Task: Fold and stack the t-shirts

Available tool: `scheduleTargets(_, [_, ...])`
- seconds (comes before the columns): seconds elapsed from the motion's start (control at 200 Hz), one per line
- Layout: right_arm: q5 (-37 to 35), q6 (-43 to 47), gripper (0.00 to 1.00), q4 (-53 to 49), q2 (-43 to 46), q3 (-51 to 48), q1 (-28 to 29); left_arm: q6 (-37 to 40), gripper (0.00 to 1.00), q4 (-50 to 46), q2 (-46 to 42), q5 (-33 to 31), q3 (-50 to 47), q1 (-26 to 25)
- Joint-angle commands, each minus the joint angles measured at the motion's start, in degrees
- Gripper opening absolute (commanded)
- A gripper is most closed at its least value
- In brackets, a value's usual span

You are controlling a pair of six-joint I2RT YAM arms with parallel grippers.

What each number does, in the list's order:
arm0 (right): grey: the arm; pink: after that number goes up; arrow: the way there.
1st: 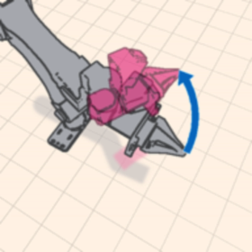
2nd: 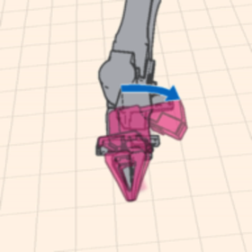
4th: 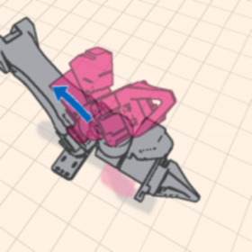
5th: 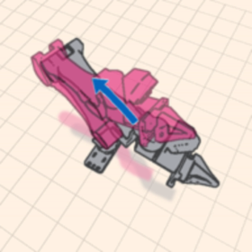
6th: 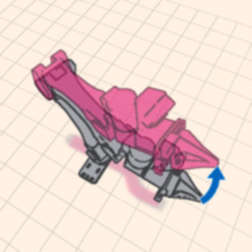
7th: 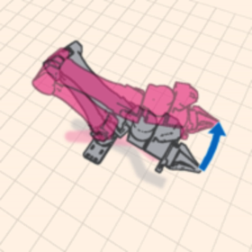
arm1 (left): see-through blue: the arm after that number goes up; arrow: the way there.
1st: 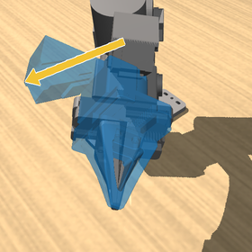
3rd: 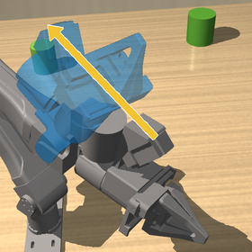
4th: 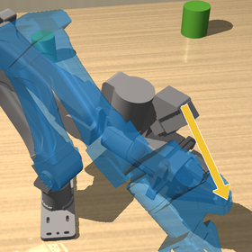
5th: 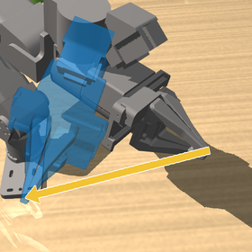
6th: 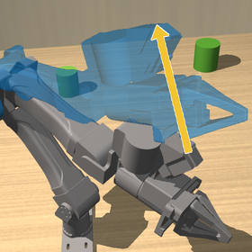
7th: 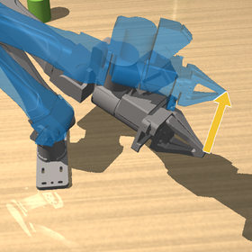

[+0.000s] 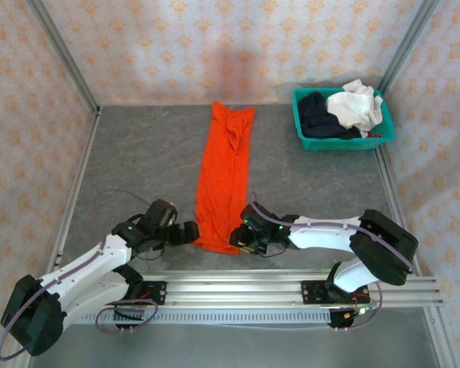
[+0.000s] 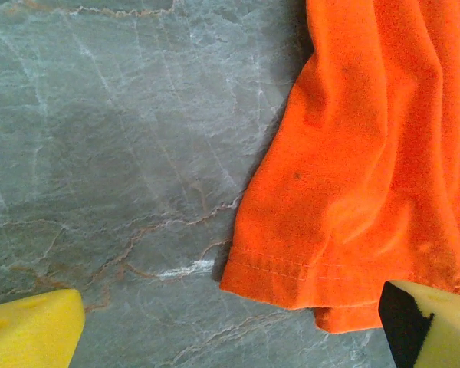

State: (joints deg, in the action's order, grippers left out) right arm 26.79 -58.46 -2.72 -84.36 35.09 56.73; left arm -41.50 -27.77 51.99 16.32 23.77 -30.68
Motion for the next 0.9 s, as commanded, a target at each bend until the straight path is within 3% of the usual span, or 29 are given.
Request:
scheduleTargets(0.0, [1.6,-1.7,0.38,2.3,-1.6,-0.4,1.0,0.4,1.00,1.6,0.5,0.7,-0.6,0.4])
scheduleTargets(0.06, [1.5,-2.1,0.34,2.6,-1.8,-0.8,1.1,0.4,1.00,2.0,0.7,0.8,-0.9,0.4])
scheduleTargets(0.165, [0.4,-2.4,0.15,1.8,-0.9,-1.2,1.1,-0.1,0.96,3.2,1.5,1.9,-1.3,0.3])
scheduleTargets(0.285, [-1.1,-2.5,0.00,0.0,1.2,-1.7,1.1,-1.4,0.85,6.2,2.7,4.6,-2.1,0.3])
scheduleTargets(0.64, [-1.3,-3.2,0.00,1.0,0.9,-2.8,1.1,-3.3,0.48,9.2,8.8,6.1,-2.1,-0.9])
scheduleTargets(0.896, [-0.8,-3.5,0.00,2.4,-0.3,-3.4,1.1,-3.9,0.35,8.6,10.5,5.3,-0.9,-3.1])
